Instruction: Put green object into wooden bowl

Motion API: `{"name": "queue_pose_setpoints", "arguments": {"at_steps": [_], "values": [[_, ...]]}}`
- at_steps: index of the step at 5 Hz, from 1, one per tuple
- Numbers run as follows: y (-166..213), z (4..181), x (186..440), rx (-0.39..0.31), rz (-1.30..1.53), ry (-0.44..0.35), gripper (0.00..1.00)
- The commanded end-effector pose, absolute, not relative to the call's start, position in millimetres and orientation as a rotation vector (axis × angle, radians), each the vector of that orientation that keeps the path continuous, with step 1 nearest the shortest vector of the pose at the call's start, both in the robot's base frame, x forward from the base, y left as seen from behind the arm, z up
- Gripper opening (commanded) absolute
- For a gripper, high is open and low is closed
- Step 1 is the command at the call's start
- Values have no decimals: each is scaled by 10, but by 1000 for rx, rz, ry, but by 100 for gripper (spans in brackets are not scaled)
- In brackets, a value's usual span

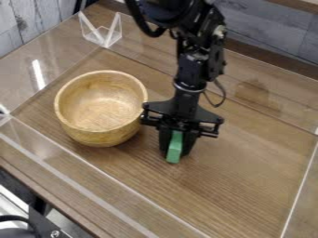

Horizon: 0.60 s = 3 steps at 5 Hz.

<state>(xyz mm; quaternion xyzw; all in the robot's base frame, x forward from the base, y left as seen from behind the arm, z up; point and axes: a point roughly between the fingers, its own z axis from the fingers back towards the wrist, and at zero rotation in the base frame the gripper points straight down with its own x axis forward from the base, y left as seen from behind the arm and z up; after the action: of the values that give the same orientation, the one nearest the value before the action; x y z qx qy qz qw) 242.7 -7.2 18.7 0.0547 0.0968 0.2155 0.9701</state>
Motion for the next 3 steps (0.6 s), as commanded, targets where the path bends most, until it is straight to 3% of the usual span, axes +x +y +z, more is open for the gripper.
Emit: {"name": "queue_pose_setpoints", "arguments": {"at_steps": [1,3], "values": [[-56,360,2512,90,413,163,0],[-72,508,2512,73,383,168,0]]}}
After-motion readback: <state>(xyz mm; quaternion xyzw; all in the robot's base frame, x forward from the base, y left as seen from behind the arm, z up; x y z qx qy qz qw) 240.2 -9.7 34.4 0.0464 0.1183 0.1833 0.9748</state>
